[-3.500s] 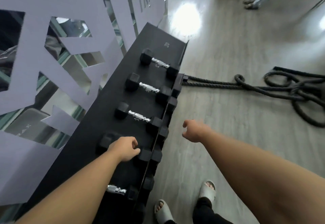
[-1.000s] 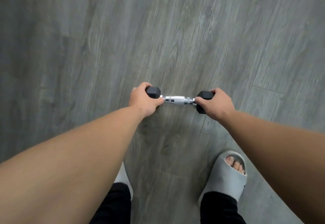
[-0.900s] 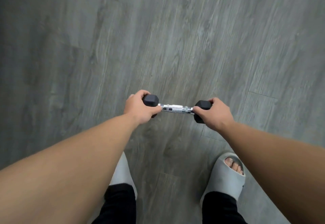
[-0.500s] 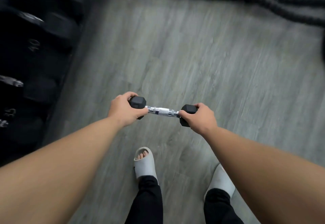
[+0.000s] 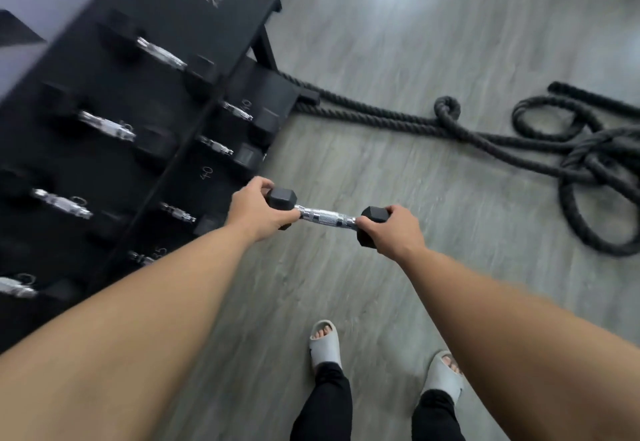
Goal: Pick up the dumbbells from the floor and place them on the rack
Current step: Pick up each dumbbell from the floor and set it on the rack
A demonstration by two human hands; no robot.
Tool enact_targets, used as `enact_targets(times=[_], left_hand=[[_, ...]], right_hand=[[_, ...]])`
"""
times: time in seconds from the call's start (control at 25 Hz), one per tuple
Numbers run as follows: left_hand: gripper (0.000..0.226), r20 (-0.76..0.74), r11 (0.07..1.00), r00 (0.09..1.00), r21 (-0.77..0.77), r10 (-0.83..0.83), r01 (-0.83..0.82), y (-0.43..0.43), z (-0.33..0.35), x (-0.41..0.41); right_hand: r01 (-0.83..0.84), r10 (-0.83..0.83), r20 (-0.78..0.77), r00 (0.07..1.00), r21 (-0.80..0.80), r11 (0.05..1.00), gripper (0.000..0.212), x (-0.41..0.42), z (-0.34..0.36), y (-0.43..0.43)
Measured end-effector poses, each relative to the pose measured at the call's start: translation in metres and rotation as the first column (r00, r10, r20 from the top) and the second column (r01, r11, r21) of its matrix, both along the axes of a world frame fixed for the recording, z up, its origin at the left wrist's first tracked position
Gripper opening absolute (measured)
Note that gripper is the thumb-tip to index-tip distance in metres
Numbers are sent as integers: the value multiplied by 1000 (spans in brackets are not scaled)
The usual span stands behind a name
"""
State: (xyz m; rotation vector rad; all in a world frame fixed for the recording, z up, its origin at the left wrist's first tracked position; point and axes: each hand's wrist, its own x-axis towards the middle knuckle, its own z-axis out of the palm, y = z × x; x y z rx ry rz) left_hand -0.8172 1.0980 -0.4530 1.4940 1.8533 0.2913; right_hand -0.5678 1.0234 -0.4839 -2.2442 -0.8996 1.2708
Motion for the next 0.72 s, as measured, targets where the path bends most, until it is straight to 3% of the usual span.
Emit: enact_targets(times=[0.24,0.72], left_hand=[[60,-3,999,1000,17,29,-29,-54,87,-91],[62,-133,948,947,169,293,-270,-249,177,-309]], right_hand=[[63,-64,-110,992,-10,998,45,-97,63,-58],[-287,298,-161,941,89,954,63,-306,128,-169]])
